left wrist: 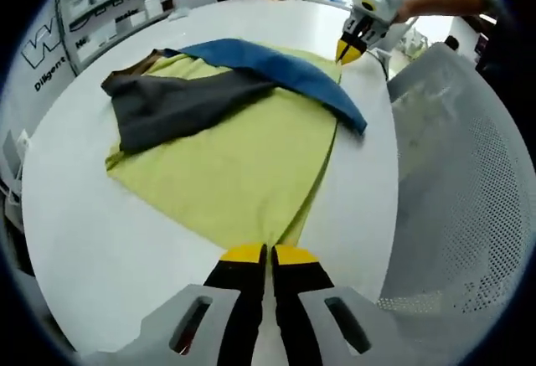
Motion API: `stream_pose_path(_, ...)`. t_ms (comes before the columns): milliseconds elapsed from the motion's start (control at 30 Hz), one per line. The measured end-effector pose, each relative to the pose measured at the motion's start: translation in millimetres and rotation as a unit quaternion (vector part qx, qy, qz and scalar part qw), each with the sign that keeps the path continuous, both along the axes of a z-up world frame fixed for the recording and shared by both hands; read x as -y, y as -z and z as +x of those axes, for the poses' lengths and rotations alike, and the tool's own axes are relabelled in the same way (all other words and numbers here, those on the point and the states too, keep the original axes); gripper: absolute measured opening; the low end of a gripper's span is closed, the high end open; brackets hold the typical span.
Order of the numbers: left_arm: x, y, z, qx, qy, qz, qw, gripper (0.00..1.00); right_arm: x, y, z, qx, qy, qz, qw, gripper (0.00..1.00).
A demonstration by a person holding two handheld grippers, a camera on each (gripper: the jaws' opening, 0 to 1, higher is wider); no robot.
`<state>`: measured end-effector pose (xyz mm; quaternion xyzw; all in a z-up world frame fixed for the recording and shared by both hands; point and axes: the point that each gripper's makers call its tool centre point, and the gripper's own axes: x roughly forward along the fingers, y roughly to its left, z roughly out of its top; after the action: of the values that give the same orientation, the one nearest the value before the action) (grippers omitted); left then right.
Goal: Fold the garment on the visible template until the final outline fits inside the template.
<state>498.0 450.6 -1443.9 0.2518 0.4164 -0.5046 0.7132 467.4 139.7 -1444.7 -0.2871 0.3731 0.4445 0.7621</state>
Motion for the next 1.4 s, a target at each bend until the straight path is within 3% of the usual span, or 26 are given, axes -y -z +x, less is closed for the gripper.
stream_pose_path(800,-9.7,-0.2,-39.5,-0.047,0.017,0.010,0.9987,0.00,-0.8,3.4,-42.7,-0.047,-0.011,0.001,0.9989,0.00)
stream_pose_path(967,-8.8,-1.9,-42.1,-0.037,0.021,0.001,0.9991,0.02,-2.9,1.2,-41.6,-0.045,-0.007,0.005,0.9989,0.00)
stream_pose_path(1133,-6.0,-8.4,-41.5,-0.020,0.021,-0.014,0.9995,0.14,-10.4,-7.2,-42.3,-0.033,-0.008,0.022,0.9992,0.00)
stream_pose_path(1233,-4.8,-14.3,-38.1,-0.007,0.009,-0.029,0.9995,0.28,-18.3,-17.5,-41.6,-0.019,-0.008,0.037,0.9991,0.11)
stream_pose_path(1400,-6.1,-17.5,-31.7,0.011,-0.002,-0.039,0.9992,0.34,-38.9,-32.5,-39.8,-0.010,-0.008,0.060,0.9981,0.16)
